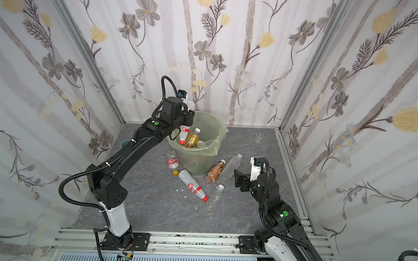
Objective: Put the plastic bottles in the bin
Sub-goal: 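Lift the white-and-red bottle with the left gripper and carry it over the bin, then open the left gripper to drop the white-and-red bottle into the bin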
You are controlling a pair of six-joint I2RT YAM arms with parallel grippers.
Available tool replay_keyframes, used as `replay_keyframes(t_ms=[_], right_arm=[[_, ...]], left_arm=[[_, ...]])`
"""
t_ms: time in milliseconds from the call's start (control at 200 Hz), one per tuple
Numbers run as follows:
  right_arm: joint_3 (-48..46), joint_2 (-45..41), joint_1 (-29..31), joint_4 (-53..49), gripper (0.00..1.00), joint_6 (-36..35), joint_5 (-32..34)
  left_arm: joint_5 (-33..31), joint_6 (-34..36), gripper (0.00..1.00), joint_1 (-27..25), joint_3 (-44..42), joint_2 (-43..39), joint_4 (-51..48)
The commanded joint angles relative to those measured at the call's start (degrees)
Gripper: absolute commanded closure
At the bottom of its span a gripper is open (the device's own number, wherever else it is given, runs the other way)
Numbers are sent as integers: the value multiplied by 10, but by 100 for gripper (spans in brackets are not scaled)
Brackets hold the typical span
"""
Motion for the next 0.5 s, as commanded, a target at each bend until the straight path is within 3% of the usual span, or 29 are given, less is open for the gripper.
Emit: replay_keyframes(t_ms=[0,495], right_arm=[[-1,2,0,8,14,6,4],[-3,3,0,8,13,9,1]], left_arm=[[-1,-11,43,0,-10,-3,23],[-4,-35,41,1,-93,-54,25]])
